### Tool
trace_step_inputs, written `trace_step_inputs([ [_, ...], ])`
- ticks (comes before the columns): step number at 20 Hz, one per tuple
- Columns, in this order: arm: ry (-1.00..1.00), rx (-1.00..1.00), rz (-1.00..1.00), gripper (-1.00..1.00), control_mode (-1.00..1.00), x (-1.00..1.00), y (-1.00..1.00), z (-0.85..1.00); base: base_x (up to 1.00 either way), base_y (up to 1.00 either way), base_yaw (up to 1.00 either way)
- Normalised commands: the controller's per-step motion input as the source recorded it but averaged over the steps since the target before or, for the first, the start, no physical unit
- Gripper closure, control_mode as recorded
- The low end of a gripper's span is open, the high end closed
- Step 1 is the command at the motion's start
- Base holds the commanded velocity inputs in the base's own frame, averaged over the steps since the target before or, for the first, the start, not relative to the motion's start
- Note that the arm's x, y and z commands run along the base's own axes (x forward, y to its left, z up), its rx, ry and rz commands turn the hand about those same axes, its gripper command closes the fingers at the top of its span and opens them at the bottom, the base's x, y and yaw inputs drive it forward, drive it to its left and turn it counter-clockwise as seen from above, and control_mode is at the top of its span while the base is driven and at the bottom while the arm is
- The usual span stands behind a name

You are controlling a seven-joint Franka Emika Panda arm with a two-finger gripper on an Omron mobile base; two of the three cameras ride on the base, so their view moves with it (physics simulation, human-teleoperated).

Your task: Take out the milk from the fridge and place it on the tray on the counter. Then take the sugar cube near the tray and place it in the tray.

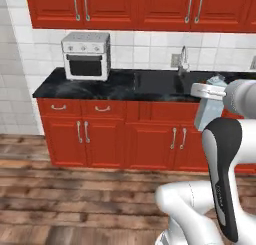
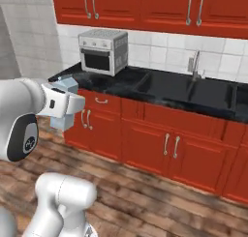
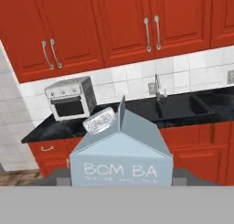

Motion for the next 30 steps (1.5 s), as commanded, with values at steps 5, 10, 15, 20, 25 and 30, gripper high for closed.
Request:
trace_step_inputs([
  [5,0.0,0.0,0.0,1.0,1.0,0.0,0.0,0.0,0.0,0.0,1.0],
  [10,0.0,0.0,0.0,1.0,1.0,0.0,0.0,0.0,0.0,0.0,1.0],
  [15,0.0,0.0,0.0,1.0,1.0,0.0,0.0,0.0,0.0,0.0,1.0],
  [20,0.0,0.0,0.0,1.0,1.0,0.0,0.0,0.0,0.0,0.0,1.0],
  [25,0.0,0.0,0.0,1.0,1.0,0.0,0.0,0.0,0.0,0.0,1.0],
  [30,0.0,0.0,0.0,1.0,1.0,0.0,0.0,0.0,0.44,0.91,0.3],
])
